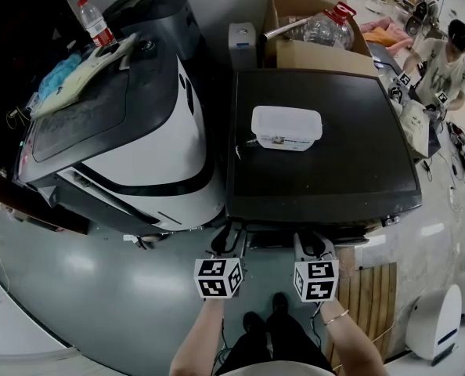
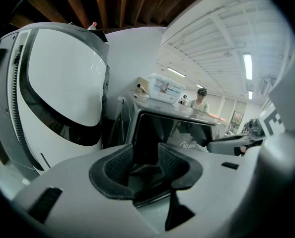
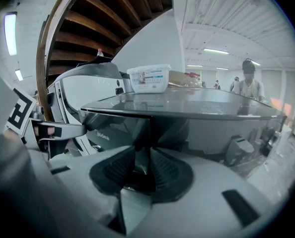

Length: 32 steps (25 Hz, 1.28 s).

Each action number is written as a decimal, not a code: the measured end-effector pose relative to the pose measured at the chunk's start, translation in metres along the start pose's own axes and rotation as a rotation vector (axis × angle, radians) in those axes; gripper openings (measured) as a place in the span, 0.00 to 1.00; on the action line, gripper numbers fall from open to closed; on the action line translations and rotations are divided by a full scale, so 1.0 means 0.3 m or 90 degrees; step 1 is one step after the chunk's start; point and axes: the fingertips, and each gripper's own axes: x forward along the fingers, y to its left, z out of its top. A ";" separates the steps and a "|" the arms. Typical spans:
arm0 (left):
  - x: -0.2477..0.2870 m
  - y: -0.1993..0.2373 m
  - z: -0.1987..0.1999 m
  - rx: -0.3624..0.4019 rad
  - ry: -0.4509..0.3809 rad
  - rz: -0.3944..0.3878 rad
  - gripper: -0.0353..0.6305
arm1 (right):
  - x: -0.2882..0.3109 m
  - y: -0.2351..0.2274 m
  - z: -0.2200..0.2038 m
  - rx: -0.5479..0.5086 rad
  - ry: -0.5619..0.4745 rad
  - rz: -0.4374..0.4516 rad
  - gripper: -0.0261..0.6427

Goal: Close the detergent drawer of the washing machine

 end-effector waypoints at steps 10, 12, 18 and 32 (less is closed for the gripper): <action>0.007 0.005 0.002 -0.004 0.001 0.006 0.26 | 0.007 0.000 0.003 0.014 0.002 -0.009 0.19; 0.008 0.007 0.002 -0.005 0.001 0.007 0.26 | 0.009 0.001 0.003 0.025 0.003 -0.011 0.19; 0.009 0.006 -0.002 -0.011 0.004 0.006 0.27 | 0.009 0.000 -0.001 0.025 0.008 -0.015 0.19; -0.057 0.015 0.028 0.002 -0.009 0.026 0.27 | -0.051 0.003 0.032 0.014 -0.019 -0.028 0.19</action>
